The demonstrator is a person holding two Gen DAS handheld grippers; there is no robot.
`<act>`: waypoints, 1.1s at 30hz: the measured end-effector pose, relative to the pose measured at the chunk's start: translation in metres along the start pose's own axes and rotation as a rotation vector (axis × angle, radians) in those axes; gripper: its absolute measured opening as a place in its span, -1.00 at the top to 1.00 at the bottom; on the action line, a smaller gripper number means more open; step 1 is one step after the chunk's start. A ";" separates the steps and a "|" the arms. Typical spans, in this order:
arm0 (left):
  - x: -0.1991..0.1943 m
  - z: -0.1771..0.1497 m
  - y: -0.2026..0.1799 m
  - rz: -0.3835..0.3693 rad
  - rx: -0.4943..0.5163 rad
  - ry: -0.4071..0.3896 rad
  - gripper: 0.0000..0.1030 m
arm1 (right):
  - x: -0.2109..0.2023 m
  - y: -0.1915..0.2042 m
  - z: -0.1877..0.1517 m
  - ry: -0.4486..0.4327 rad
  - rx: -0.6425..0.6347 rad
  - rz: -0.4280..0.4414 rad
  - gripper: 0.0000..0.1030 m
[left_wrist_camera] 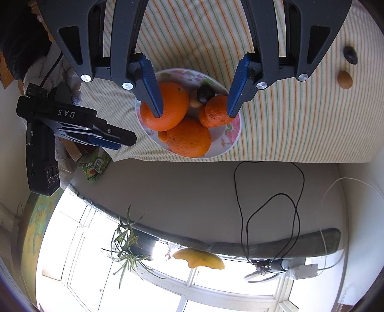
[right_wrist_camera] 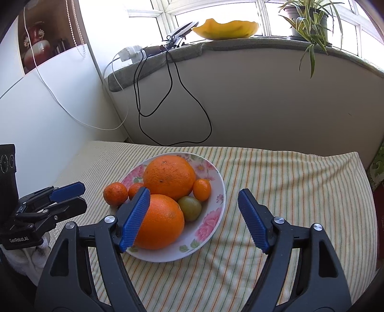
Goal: Organize fruits
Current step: 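Withdraw both tools from the plate toward the kiwi and dark plum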
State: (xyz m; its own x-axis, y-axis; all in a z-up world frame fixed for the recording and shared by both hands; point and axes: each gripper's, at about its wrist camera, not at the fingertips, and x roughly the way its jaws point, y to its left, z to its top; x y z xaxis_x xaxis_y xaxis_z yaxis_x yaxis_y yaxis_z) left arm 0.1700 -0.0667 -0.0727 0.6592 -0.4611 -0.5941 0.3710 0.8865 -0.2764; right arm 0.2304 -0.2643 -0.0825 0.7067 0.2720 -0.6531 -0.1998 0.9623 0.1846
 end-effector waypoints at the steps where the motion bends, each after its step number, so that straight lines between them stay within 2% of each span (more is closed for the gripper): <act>1: -0.002 0.000 0.001 0.002 -0.001 -0.002 -0.11 | -0.002 0.002 0.000 -0.002 -0.005 -0.001 -0.52; 7: -0.015 -0.003 0.004 0.031 0.004 -0.030 -0.34 | -0.009 0.017 0.002 -0.009 -0.028 0.006 -0.55; 13: -0.030 -0.007 0.012 0.063 -0.001 -0.045 -0.34 | -0.012 0.031 0.003 -0.007 -0.047 0.018 -0.57; 15: -0.034 -0.009 0.015 0.068 -0.005 -0.049 -0.35 | -0.013 0.036 0.002 -0.014 -0.049 0.024 -0.75; 33: -0.074 -0.027 0.049 0.145 -0.038 -0.087 -0.34 | -0.018 0.091 0.006 -0.011 -0.120 0.093 -0.76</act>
State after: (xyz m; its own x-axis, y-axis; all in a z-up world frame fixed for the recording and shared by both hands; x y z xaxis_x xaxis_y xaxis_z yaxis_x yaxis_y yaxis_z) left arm 0.1219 0.0119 -0.0624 0.7589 -0.3281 -0.5625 0.2436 0.9441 -0.2220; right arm 0.2037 -0.1816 -0.0495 0.6888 0.3603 -0.6291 -0.3440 0.9263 0.1539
